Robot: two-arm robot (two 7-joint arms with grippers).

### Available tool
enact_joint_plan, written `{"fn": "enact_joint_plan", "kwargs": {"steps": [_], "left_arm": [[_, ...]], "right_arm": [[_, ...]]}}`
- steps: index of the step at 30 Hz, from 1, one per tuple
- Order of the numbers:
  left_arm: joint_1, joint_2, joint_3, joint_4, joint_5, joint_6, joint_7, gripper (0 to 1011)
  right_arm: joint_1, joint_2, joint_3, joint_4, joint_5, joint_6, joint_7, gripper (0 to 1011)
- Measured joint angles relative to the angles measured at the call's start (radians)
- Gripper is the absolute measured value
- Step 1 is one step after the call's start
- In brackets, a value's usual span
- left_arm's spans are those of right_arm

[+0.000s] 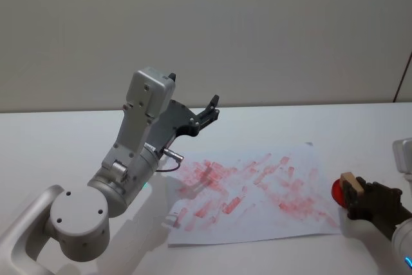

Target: Use the one hand to pick up the stamp and affix it onto the A4 paper.

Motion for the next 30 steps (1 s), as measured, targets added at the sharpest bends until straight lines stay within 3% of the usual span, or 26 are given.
{"fn": "enact_joint_plan", "kwargs": {"steps": [14, 22, 30], "left_arm": [[0.000, 0.000, 0.000, 0.000, 0.000, 0.000, 0.000, 1001], [0.000, 0.000, 0.000, 0.000, 0.000, 0.000, 0.000, 1001], [0.000, 0.000, 0.000, 0.000, 0.000, 0.000, 0.000, 1001]], "right_arm": [[0.035, -0.012, -0.012, -0.004, -0.054, -0.094, 0.087, 216], [0.073, -0.029, -0.027, 0.009, -0.072, -0.146, 0.184, 216], [0.103, -0.043, -0.041, 0.038, -0.068, -0.154, 0.282, 216]]}}
